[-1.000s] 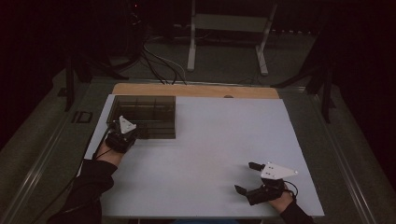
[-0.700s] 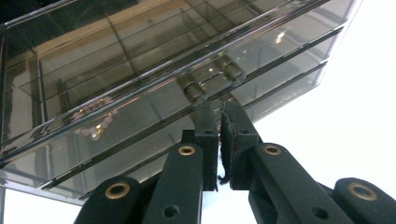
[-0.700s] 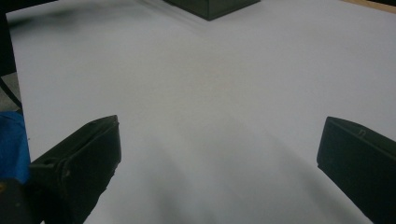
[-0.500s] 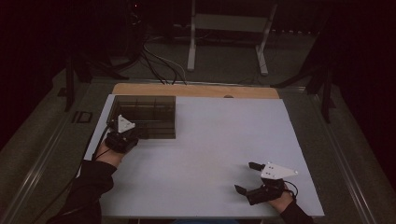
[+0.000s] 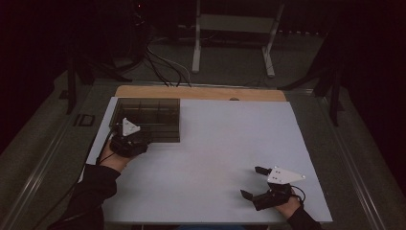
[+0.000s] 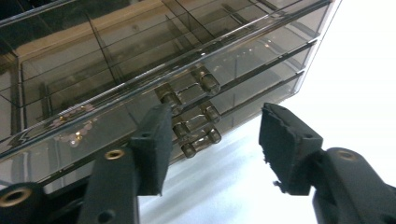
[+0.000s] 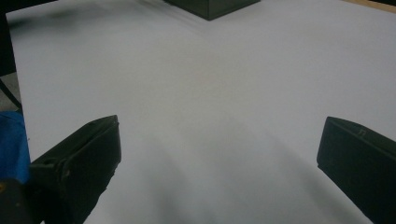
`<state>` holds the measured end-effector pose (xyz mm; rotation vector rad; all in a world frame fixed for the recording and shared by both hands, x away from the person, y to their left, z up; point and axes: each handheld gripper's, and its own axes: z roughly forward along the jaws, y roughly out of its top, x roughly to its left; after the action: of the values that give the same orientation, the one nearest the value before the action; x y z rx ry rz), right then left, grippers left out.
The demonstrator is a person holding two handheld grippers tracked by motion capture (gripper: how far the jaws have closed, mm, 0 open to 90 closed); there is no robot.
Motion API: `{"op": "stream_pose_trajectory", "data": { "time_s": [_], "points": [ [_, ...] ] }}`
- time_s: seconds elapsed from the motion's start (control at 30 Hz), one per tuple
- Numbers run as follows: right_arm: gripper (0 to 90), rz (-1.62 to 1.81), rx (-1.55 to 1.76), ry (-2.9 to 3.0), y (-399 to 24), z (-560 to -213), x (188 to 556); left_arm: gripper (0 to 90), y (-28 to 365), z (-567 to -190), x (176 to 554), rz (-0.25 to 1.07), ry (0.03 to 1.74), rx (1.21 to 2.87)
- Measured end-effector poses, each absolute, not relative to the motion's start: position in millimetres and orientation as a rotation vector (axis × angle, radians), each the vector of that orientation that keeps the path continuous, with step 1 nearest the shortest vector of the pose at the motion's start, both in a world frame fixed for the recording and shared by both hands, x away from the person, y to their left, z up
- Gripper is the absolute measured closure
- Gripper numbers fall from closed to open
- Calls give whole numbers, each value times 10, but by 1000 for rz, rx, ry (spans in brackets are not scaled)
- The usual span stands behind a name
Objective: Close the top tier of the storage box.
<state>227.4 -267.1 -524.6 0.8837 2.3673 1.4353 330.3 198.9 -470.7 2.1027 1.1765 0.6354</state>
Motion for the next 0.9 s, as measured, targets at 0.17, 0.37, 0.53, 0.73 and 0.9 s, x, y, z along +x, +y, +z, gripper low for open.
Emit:
{"op": "stream_pose_trajectory", "data": {
  "time_s": [0.17,0.37,0.53,0.73,0.9],
  "points": [
    [0,1433,883,2369,-2670,-5247,2275,317,1959,-4696,3289,645,1185,2104],
    [0,1434,883,2367,-2671,-5250,2277,113,1940,-4703,3298,572,1180,2129],
    [0,1437,887,2368,-2676,-5256,2284,22,1935,-4741,3292,531,1152,2143],
    [0,1436,887,2368,-2681,-5260,2284,10,1920,-4740,3287,505,1100,2173],
    [0,1440,895,2366,-2693,-5265,2283,10,1901,-4716,3301,417,1016,2182]
  ]
}}
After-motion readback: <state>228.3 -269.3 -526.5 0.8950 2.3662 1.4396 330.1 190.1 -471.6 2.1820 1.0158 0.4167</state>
